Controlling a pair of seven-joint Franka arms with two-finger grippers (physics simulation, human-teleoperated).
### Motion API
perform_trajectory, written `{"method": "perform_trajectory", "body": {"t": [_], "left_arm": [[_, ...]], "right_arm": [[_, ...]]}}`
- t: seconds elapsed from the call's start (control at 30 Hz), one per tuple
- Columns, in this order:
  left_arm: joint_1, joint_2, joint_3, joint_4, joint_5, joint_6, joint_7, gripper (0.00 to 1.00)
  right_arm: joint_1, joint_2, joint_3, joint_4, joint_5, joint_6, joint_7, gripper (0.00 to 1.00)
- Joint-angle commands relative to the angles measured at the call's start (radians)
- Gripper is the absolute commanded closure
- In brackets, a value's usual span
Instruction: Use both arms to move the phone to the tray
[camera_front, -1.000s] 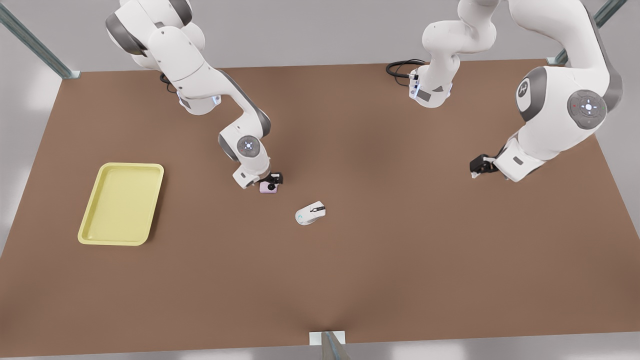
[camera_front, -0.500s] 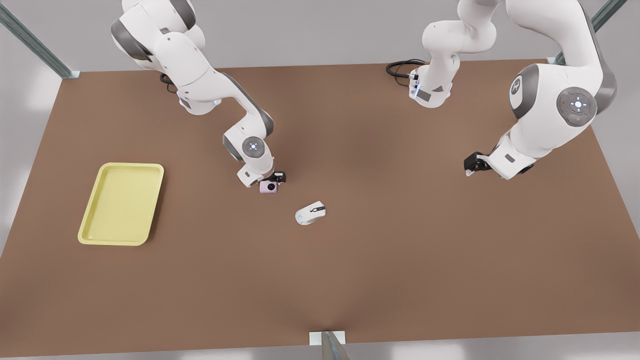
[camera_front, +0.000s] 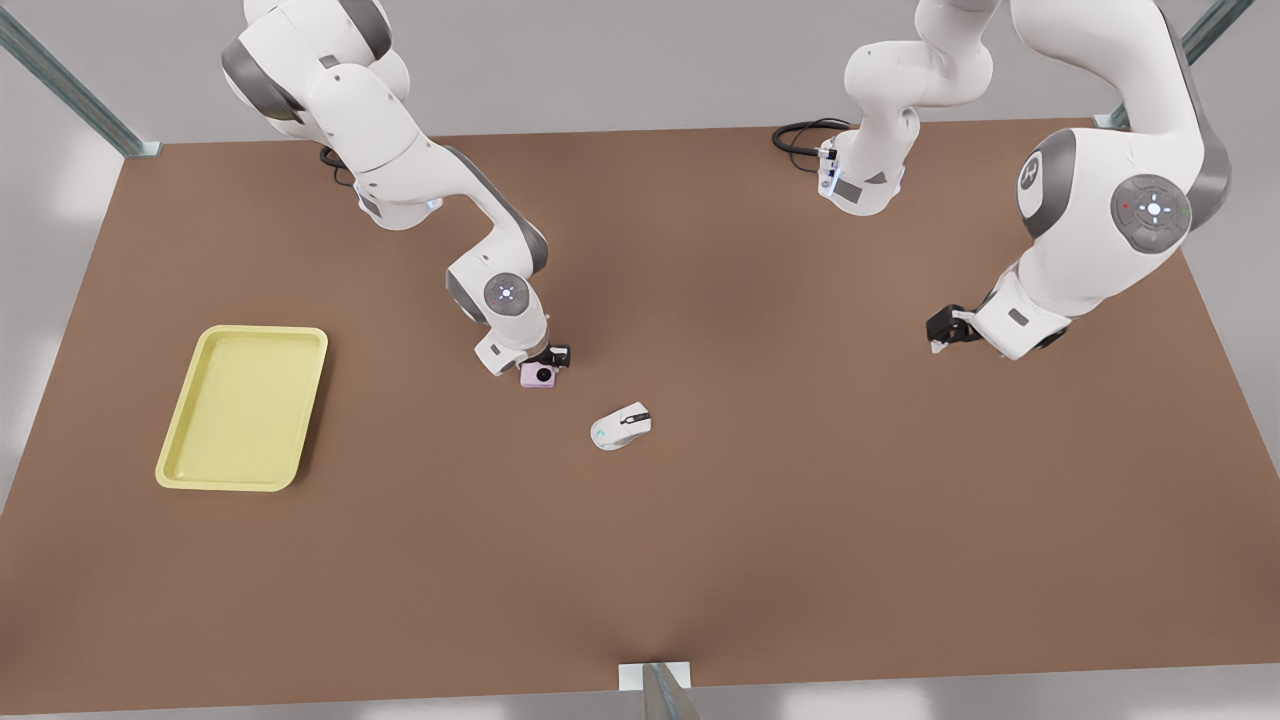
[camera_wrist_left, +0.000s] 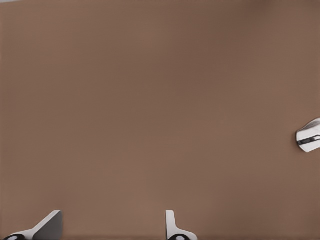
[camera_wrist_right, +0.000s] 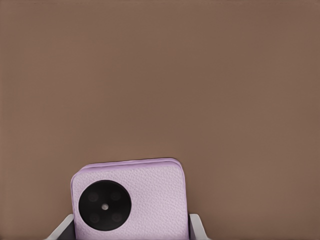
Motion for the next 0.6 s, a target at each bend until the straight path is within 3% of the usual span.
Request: {"method": "perform_trajectory", "body": {"t": [0.0, 0.2, 0.37, 0.57], "left_arm": [[-0.001, 0.000, 0.001, 0.000, 0.001, -0.002, -0.006, 0.00], [-0.001, 0.002, 0.001, 0.000, 0.001, 0.001, -0.006, 0.00], [-0.001, 0.009, -0.027, 0.010, 0.002, 0.002, -0.042, 0.00], [-0.001, 0.061, -0.071, 0.073, 0.031, -0.007, -0.079, 0.00]], "right_arm": [[-0.003, -0.010, -0.002, 0.004, -0.002, -0.006, -0.015, 0.23], [-0.136, -0.129, -0.011, 0.016, -0.001, -0.091, -0.216, 0.23], [-0.467, -0.280, -0.011, 0.074, 0.009, -0.394, -0.708, 0.23], [-0.900, -0.441, -0.014, -0.102, 0.024, -0.459, -1.203, 0.23]]}}
